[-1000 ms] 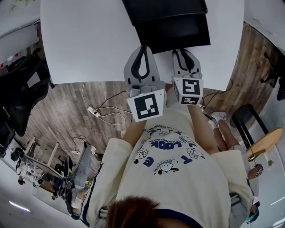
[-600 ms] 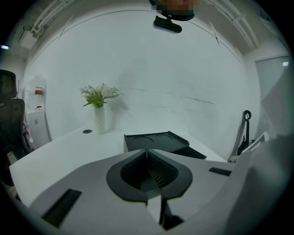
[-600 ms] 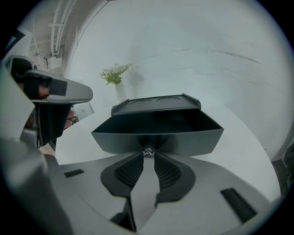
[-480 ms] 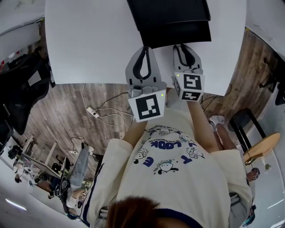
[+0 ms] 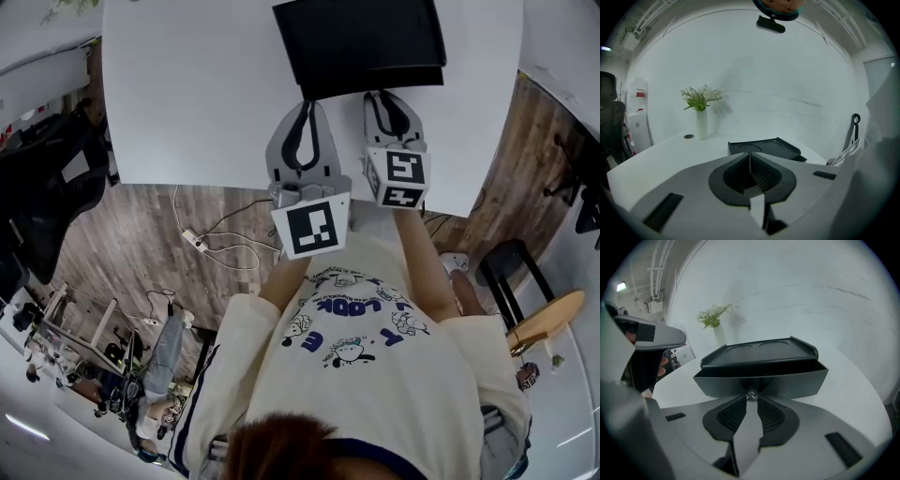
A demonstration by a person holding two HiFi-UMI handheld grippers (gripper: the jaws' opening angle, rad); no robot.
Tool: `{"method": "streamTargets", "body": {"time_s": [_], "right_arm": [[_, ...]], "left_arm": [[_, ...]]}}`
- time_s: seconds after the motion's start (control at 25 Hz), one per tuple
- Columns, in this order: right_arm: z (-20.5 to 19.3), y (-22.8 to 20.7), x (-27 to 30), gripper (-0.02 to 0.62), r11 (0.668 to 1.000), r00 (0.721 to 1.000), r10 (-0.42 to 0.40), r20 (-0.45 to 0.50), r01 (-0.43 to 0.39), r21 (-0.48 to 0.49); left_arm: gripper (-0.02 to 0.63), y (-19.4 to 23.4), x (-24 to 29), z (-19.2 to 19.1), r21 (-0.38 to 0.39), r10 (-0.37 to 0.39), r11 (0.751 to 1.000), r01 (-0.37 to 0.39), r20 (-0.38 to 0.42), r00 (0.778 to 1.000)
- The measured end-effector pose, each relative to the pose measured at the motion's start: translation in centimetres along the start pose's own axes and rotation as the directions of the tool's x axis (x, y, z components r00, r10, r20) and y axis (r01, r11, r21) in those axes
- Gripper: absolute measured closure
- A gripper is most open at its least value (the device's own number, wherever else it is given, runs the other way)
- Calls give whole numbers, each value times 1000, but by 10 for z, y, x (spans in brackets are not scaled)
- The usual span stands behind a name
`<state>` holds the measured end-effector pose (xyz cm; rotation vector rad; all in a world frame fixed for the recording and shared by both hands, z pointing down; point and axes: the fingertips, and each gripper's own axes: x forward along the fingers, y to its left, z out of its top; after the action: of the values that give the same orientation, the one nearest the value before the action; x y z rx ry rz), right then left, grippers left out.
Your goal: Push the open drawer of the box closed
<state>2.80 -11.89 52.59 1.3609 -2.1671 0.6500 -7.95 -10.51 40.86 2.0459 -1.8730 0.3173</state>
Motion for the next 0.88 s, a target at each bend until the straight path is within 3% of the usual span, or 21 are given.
{"method": "streamTargets", "body": {"time_s": [0.88], "right_arm": [[21,-2,25,506,1000,1000,26,15,-26,-10]], "left_arm": [[584,4,15,4,-4,15,1000,-15,-1,1000]]}}
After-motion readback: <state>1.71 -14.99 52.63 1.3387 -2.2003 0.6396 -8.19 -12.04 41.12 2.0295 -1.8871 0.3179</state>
